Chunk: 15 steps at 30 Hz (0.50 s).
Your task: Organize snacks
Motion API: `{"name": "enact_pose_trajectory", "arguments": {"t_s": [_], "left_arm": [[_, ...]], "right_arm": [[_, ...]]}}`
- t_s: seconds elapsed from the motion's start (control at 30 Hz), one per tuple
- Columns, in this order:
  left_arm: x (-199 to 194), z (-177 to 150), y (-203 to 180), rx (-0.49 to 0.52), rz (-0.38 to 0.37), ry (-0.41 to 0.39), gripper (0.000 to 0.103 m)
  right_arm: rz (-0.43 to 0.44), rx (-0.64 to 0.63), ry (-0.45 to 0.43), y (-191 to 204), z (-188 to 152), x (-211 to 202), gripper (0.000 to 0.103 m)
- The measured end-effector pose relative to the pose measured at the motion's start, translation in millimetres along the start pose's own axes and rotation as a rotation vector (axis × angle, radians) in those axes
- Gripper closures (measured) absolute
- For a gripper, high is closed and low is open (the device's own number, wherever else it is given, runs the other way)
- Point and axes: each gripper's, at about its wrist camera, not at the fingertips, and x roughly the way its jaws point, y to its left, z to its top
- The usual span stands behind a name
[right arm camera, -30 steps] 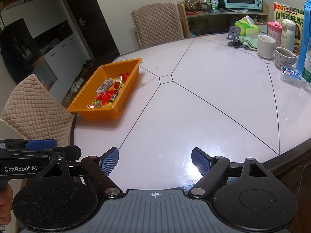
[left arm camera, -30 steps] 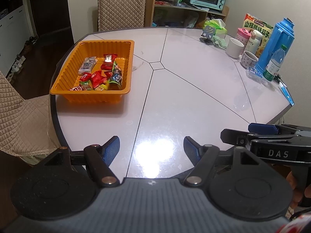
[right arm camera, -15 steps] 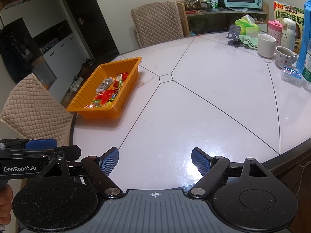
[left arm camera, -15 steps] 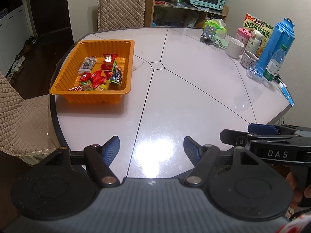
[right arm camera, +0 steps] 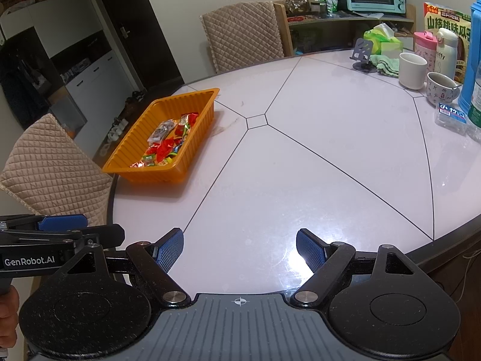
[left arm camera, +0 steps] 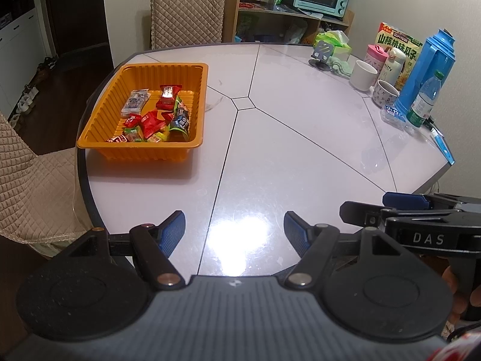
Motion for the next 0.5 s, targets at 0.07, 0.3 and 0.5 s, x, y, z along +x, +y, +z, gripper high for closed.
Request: {"name": "enact_pose_trajectory", "arguments": {"t_s": [0.07,0.3,0.5], "left_arm": [[0.1,0.1,0.1,0.000,-0.001,0.000,0.033],[0.5,0.4,0.2,0.000,-0.001,-0.001,0.033],[0.5,3.7,0.8,0.004,-0.009,-0.003,0.033]], "right_arm": [[0.000,-0.001,0.000,0.1,0.1,0.5,0.021],[-0.001,-0.001,0.002,0.4,0.2,1.2,0.021],[-0.002,-0.001,0.002,0.8,0.7,2.6,0.021]]}}
